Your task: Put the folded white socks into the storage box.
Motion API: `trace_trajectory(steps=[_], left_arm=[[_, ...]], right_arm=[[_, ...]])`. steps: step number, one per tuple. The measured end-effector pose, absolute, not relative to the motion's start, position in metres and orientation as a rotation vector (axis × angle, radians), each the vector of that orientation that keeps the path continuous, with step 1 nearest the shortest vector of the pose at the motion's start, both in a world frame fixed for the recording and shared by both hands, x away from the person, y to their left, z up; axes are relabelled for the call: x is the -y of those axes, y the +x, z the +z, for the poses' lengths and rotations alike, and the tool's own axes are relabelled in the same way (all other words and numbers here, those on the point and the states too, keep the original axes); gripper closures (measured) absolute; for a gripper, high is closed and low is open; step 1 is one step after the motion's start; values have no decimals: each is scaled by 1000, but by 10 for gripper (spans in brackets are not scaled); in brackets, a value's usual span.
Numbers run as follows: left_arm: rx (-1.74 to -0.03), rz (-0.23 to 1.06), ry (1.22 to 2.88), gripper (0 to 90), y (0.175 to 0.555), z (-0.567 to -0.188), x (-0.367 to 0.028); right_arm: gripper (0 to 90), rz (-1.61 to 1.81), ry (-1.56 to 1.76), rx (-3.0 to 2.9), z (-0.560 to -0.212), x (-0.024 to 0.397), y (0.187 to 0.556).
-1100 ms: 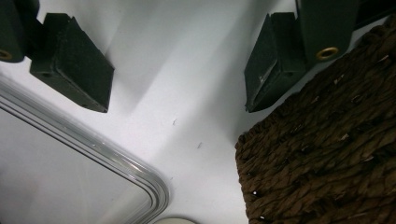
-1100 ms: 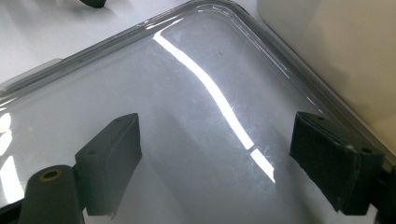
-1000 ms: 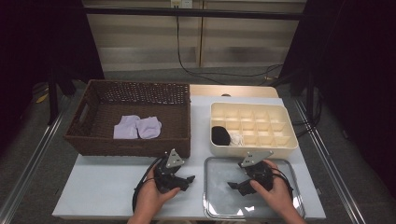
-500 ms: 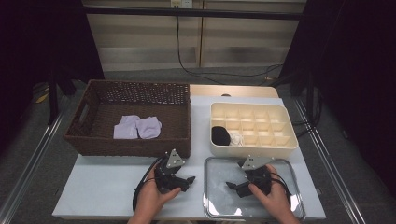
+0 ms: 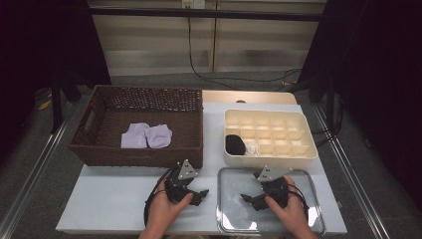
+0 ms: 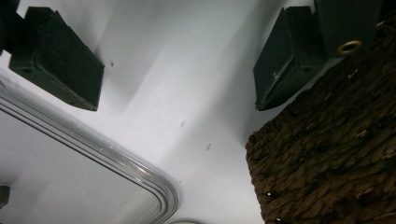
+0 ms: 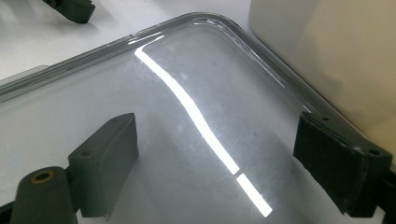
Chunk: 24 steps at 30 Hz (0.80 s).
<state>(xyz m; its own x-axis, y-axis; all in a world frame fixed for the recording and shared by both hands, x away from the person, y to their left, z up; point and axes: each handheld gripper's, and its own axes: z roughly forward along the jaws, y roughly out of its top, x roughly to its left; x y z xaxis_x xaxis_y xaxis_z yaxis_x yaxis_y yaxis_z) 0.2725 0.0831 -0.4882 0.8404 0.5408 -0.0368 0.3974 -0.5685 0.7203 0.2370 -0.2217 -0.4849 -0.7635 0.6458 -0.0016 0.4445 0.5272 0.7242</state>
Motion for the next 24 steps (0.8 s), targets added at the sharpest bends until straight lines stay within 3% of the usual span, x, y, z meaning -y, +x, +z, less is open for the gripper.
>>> trace_trajectory(steps=[13, 24], left_arm=[[-684, 233, 2278, 155, 273, -484, -83], [-697, 114, 2354, 153, 274, -472, -96]], right_arm=[[130, 1073, 910, -2499, -485, 222, 237], [130, 1073, 912, -2500, -485, 222, 237]])
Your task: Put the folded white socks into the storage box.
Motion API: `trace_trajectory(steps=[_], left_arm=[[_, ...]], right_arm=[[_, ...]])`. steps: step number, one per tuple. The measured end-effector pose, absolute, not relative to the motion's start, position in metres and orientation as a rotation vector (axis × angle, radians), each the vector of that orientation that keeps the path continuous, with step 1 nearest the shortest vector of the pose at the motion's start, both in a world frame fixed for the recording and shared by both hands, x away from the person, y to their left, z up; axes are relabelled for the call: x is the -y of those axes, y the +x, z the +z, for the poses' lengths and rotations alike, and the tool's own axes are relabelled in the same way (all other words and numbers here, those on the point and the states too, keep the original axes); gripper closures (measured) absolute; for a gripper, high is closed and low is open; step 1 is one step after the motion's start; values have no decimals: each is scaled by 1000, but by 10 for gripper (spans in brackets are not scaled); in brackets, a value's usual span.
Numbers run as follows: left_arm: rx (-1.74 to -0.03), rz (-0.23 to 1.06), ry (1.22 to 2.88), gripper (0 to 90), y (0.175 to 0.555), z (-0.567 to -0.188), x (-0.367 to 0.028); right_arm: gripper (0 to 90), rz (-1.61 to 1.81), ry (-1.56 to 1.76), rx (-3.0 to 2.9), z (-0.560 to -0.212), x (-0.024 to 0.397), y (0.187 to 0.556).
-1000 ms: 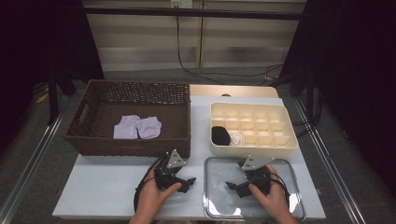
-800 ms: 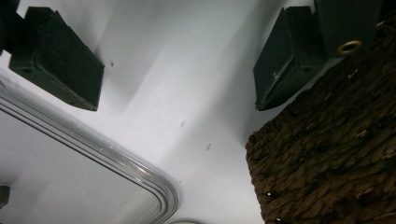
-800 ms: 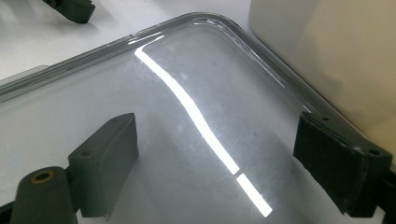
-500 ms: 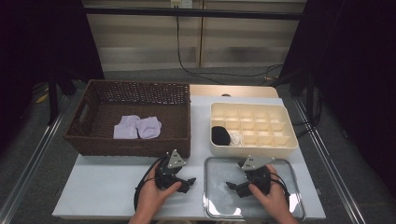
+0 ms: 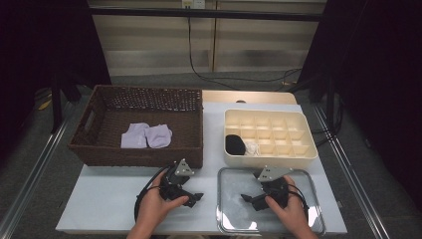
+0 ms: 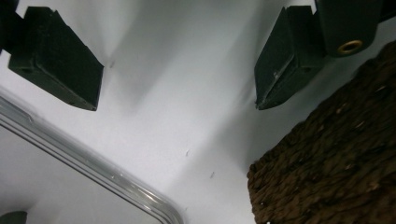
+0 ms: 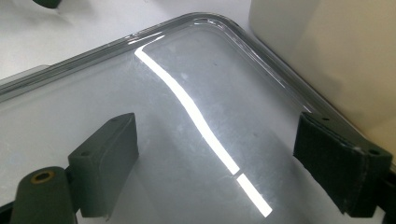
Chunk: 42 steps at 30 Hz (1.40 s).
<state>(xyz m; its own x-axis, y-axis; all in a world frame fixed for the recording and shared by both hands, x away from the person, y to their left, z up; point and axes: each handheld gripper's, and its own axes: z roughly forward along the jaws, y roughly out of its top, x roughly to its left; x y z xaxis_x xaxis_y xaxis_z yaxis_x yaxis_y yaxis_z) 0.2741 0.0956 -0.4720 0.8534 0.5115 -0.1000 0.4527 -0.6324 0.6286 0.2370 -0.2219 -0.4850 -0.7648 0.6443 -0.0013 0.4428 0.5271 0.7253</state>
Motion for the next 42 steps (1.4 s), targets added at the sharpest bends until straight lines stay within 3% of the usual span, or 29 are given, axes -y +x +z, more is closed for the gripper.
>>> trace_trajectory(steps=[42], left_arm=[[-805, 34, 2487, 187, 293, -434, -138]], right_arm=[[130, 1074, 907, -2499, -485, 222, 237]])
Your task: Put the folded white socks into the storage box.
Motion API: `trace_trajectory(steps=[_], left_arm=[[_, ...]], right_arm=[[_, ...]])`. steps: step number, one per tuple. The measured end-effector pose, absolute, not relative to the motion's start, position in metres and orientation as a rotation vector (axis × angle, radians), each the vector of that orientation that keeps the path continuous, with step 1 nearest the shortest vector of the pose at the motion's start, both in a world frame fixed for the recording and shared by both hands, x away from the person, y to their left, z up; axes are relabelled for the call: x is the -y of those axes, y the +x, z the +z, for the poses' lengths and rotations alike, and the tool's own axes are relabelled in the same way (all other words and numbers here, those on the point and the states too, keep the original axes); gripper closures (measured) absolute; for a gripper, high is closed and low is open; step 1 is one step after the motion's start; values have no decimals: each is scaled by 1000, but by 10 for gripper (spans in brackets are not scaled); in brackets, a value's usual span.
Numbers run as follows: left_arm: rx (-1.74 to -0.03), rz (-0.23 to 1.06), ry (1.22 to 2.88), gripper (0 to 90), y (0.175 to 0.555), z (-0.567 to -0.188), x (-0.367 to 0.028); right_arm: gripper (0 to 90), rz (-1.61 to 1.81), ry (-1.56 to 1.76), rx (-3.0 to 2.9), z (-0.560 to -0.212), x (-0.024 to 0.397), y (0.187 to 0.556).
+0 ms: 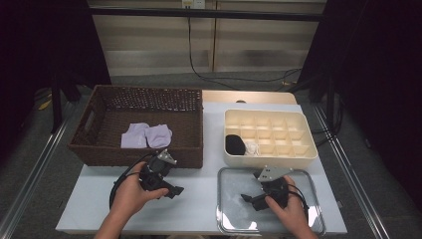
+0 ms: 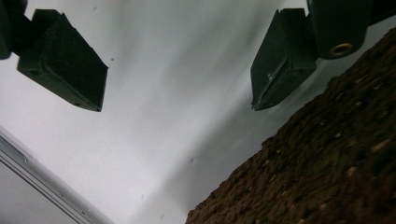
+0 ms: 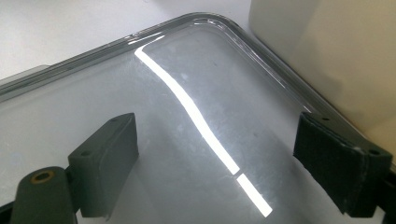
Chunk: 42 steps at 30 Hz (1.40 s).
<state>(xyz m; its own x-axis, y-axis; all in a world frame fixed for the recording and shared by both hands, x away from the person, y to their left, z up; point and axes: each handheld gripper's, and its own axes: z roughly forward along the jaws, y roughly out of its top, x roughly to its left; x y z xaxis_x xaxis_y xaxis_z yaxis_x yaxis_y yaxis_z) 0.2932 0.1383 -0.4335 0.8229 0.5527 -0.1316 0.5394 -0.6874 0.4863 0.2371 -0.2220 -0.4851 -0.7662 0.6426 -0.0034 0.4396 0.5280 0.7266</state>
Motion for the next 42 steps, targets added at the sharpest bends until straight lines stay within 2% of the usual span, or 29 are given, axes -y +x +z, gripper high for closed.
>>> trace_trajectory(steps=[42], left_arm=[[-842, 46, 2520, 204, 317, -347, -169]], right_arm=[[130, 1074, 910, -2499, -485, 222, 237]])
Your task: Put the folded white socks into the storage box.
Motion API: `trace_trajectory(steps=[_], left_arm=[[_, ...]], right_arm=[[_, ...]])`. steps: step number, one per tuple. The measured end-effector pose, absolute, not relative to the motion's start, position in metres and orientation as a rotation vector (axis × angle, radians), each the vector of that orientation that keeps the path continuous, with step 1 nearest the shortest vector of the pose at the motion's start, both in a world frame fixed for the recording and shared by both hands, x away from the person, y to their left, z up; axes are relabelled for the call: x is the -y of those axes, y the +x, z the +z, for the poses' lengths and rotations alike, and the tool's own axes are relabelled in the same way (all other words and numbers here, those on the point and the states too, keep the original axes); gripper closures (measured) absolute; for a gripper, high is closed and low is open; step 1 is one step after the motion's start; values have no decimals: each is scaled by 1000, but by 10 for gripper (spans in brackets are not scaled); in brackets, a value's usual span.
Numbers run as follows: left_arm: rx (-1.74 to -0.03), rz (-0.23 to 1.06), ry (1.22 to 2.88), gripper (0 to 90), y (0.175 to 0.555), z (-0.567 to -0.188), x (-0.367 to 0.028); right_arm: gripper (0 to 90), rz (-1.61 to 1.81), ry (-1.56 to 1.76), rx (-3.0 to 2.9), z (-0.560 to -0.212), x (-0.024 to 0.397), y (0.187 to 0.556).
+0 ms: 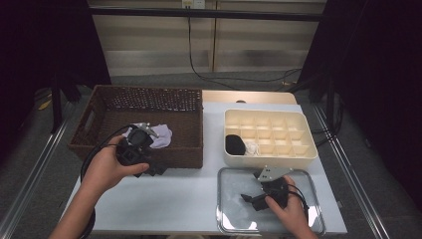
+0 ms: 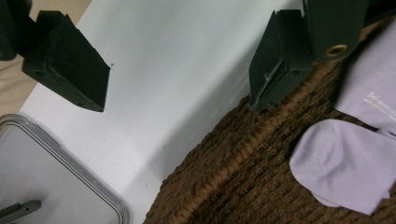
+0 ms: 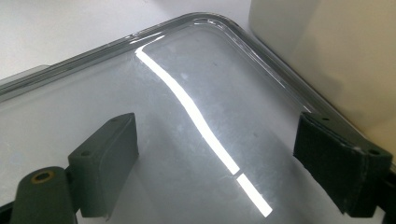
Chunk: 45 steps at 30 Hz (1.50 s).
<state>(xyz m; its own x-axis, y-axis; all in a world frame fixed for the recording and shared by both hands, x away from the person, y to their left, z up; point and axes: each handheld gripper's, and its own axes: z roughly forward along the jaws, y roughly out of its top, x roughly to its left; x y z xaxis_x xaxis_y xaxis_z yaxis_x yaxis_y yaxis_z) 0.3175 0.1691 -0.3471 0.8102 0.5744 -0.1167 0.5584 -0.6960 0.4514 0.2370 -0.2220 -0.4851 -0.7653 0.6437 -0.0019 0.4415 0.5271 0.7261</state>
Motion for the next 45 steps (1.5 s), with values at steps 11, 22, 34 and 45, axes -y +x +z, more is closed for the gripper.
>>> trace_trajectory(steps=[11, 22, 34, 45], left_arm=[[-864, 63, 2540, 204, 332, -332, -174], [-909, 123, 2516, 208, 350, -332, -181], [-963, 145, 2476, 207, 370, -338, -187], [-1035, 170, 2455, 210, 381, -344, -186]], right_arm=[[130, 1074, 907, -2499, -485, 222, 237], [130, 1074, 907, -2499, -485, 222, 237], [130, 1074, 907, -2499, -485, 222, 237], [130, 1074, 909, -2499, -485, 222, 237]])
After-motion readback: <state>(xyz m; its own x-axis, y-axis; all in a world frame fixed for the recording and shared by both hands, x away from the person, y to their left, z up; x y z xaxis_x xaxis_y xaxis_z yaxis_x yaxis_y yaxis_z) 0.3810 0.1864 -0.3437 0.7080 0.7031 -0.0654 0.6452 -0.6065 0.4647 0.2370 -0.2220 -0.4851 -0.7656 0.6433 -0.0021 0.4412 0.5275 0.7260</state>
